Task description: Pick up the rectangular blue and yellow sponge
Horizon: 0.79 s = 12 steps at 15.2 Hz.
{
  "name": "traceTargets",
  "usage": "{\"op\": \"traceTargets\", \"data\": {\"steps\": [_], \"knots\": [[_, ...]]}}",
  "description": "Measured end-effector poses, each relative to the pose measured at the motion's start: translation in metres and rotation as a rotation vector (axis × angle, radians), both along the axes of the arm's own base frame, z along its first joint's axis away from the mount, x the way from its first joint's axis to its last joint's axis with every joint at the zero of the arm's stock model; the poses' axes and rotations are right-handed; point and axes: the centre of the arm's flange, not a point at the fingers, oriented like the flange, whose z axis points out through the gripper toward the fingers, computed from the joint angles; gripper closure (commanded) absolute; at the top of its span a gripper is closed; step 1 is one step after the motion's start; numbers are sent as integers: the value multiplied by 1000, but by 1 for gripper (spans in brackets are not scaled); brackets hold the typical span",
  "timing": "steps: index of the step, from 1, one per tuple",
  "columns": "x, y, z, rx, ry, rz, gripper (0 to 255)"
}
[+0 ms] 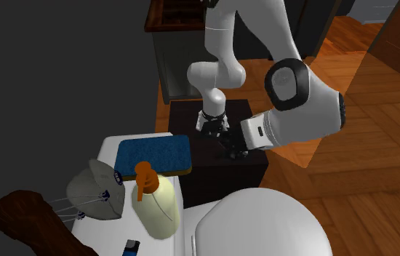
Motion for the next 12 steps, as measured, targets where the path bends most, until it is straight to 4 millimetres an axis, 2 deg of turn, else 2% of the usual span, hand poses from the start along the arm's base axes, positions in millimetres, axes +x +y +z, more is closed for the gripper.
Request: {"op": "traceTargets", "data": {"steps": [2,6,8,12], "knots": [[27,0,-15,-152,-1,-17,0],[70,-21,-44,-455,1,-50,0],[77,-24,-56,-513,-1,-54,0],[79,-24,-78,-533,-3,-55,0]]}}
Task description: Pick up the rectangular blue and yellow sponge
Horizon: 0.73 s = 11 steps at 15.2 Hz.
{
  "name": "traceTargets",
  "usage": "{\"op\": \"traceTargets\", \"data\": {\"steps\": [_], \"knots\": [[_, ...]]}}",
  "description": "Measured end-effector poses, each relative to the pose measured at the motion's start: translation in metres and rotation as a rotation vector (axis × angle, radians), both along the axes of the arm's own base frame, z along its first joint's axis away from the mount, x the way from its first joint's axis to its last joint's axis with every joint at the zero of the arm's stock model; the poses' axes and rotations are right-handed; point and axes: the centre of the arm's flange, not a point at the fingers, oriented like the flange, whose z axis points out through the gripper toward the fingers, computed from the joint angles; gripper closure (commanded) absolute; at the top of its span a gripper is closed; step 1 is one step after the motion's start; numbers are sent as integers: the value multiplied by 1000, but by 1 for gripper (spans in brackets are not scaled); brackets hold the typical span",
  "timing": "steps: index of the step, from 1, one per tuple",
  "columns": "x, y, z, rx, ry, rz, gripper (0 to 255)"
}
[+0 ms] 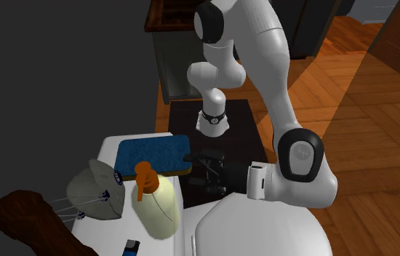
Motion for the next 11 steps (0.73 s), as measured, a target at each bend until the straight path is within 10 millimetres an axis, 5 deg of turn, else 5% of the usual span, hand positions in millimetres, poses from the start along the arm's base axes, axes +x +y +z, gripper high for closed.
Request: {"op": "traceTargets", "data": {"steps": [2,3,11], "knots": [[0,-1,-10,-1,0,0,0],[0,-1,-12,-1,0,0,255],[1,-1,-13,-2,-1,1,255]]}}
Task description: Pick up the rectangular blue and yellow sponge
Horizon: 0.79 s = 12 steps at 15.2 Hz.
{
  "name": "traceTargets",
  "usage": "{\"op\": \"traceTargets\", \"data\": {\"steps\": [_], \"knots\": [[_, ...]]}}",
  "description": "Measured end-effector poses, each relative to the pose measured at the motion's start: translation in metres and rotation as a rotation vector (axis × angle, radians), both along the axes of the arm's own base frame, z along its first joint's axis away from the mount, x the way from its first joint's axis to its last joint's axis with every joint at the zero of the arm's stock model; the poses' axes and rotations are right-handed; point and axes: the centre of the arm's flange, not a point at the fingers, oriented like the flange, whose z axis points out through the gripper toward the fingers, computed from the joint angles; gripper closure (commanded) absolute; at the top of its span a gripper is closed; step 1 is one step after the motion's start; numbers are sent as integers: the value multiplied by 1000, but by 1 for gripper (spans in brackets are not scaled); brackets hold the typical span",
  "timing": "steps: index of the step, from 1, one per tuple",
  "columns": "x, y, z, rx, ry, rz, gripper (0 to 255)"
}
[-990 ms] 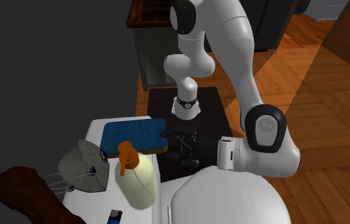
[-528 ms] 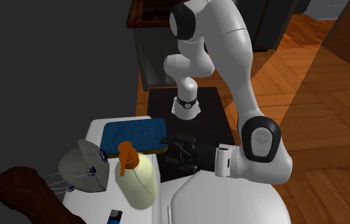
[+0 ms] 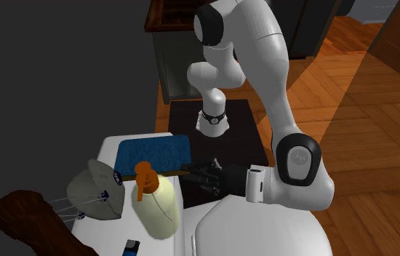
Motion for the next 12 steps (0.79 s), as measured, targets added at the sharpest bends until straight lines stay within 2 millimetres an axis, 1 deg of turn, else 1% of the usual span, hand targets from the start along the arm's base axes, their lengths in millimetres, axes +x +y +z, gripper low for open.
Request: {"op": "traceTargets", "data": {"steps": [2,4,12], "knots": [[0,0,0,0,0,0,255],[-1,1,5,1,1,-1,255],[0,0,46,1,0,0,255]]}}
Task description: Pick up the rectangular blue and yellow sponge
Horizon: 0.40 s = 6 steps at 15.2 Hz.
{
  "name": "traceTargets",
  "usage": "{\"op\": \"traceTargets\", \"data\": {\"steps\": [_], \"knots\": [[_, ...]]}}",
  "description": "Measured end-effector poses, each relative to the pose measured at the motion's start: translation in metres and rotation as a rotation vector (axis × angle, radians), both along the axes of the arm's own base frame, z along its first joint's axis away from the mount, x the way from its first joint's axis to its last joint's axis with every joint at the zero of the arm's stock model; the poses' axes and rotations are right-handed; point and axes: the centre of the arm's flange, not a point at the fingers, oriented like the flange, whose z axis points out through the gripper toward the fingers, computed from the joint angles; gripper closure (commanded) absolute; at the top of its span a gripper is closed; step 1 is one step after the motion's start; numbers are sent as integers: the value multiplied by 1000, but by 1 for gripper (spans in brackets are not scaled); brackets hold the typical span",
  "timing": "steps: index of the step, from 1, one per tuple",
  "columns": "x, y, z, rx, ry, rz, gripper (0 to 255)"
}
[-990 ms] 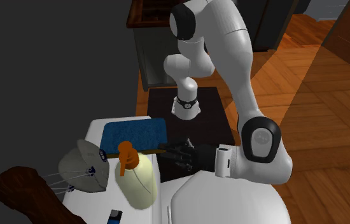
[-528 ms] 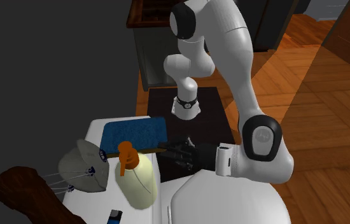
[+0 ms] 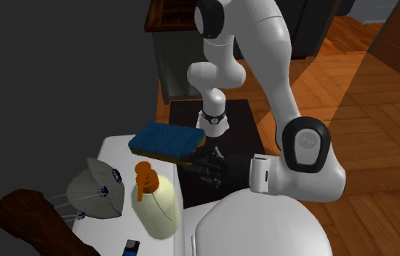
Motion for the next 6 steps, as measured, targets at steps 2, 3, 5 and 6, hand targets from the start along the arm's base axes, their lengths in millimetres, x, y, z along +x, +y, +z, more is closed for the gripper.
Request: {"op": "traceTargets", "data": {"steps": [2,3,5,6], "knots": [[0,2,11,0,0,0,255],[1,1,16,0,0,0,255],[0,0,26,0,0,0,255],[0,0,30,0,0,0,255]]}}
